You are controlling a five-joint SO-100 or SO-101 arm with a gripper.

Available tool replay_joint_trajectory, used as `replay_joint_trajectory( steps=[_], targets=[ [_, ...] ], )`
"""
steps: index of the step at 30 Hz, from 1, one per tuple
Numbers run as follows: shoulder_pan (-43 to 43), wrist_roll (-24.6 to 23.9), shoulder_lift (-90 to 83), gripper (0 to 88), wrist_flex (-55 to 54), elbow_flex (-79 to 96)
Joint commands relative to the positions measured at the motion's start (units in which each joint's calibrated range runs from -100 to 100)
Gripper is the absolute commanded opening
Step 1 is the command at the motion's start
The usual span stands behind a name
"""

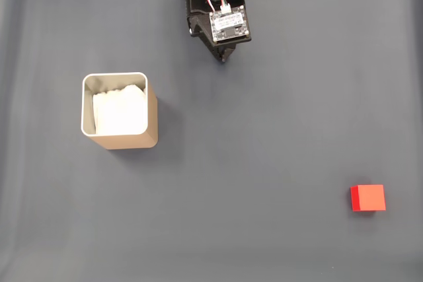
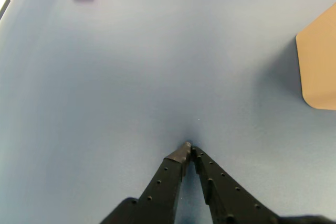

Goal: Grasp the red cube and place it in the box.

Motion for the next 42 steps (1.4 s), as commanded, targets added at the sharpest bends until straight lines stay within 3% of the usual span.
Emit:
replay_joint_trajectory(
  steps=[1,20,42],
  targets=[
    [0.54,0.29,0.0,0.8,0.73,0.55],
    [0.26,0.15,0.0,0.1,0.57,0.55],
    [-0.24,-2.83,4.41,0.1,-32.59,-7.93]
  ],
)
